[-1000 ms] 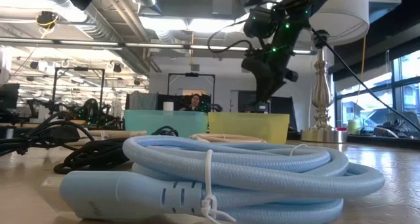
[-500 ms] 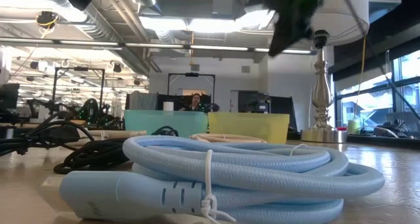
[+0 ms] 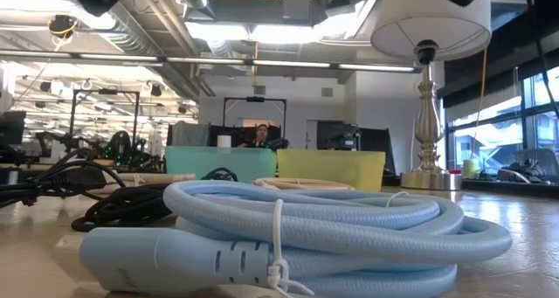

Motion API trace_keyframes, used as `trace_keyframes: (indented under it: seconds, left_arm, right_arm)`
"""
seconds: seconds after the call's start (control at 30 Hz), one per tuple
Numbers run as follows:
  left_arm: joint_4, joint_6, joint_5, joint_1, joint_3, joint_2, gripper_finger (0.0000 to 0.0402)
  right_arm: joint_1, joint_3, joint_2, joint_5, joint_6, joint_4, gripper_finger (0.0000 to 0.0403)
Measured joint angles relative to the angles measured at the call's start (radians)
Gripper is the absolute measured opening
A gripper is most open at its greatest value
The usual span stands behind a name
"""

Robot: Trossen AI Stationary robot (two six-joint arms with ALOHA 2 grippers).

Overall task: Pick & Place USB Port
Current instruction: Put the left black charger cable into the yellow bin

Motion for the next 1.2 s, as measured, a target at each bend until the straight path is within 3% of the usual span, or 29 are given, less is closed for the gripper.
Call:
trace_keyframes:
  seconds: [0.17, 0.37, 0.67, 0.97, 1.2]
  left_arm:
    - [0.012, -0.185, 0.236, -0.014, -0.004, 0.018, 0.0003]
    - [0.083, -0.259, 0.341, -0.097, -0.050, 0.153, 0.0004]
    - [0.145, -0.390, 0.328, -0.159, -0.050, 0.409, 0.0004]
    - [0.271, -0.645, 0.282, -0.179, -0.049, 0.523, 0.0007]
    - [0.284, -0.793, 0.257, -0.150, -0.049, 0.583, 0.0076]
  right_arm:
    - [0.075, 0.000, 0.036, 0.022, 0.084, 0.034, 0.0007]
    - [0.103, 0.000, 0.056, 0.022, 0.128, 0.034, 0.0007]
    - [0.103, 0.000, 0.055, 0.016, 0.105, 0.042, 0.0007]
    - [0.102, 0.000, 0.055, -0.014, 0.038, 0.018, 0.0007]
    - [0.074, 0.000, 0.055, -0.158, -0.068, 0.006, 0.0007]
